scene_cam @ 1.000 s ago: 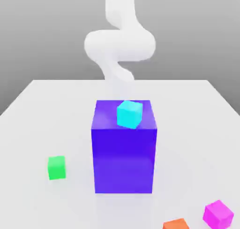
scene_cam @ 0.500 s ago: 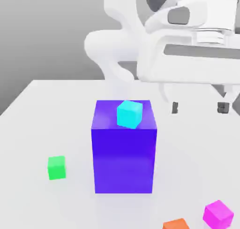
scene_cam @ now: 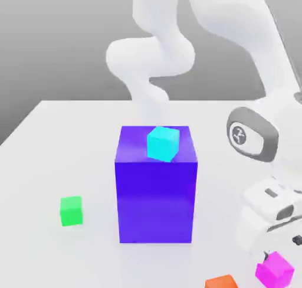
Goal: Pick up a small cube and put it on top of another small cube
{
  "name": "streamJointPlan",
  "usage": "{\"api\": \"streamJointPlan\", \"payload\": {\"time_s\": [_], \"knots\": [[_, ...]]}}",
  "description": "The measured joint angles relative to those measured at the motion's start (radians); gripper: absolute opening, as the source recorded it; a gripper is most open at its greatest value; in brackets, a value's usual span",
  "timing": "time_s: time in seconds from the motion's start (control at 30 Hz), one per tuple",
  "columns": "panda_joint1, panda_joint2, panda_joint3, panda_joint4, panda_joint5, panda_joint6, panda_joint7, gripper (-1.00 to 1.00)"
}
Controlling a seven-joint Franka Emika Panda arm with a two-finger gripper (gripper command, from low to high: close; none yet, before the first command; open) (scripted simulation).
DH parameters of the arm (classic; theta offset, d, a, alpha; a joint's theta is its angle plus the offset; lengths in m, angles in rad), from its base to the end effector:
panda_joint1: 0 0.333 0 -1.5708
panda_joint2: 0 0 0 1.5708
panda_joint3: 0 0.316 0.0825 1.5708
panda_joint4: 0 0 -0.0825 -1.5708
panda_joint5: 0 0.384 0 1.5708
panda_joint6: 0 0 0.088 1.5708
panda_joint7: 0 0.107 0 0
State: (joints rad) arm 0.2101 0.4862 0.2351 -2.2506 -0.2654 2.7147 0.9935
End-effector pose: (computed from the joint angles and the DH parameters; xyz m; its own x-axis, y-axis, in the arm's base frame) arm 0.4762 0.2440 0.1521 0.9452 -0.3264 0.0017 -0.3264 -0.9452 -0.0020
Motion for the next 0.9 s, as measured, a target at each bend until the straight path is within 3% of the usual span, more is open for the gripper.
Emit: {"api": "streamJointPlan", "payload": {"time_s": [0.03,0.27,0.43,0.73,0.9], "knots": [[0.014,0.036,-0.017,0.008,-0.015,0.027,0.011,-1.00],[0.015,0.045,-0.019,0.010,-0.020,0.033,0.015,-1.00],[-0.037,-0.106,0.029,-0.024,0.053,-0.064,-0.037,-1.00],[-0.261,-0.369,-0.167,-0.272,0.149,-0.045,0.045,-1.00],[-0.541,-0.562,-0.306,-0.461,0.207,-0.029,0.127,-1.00]]}}
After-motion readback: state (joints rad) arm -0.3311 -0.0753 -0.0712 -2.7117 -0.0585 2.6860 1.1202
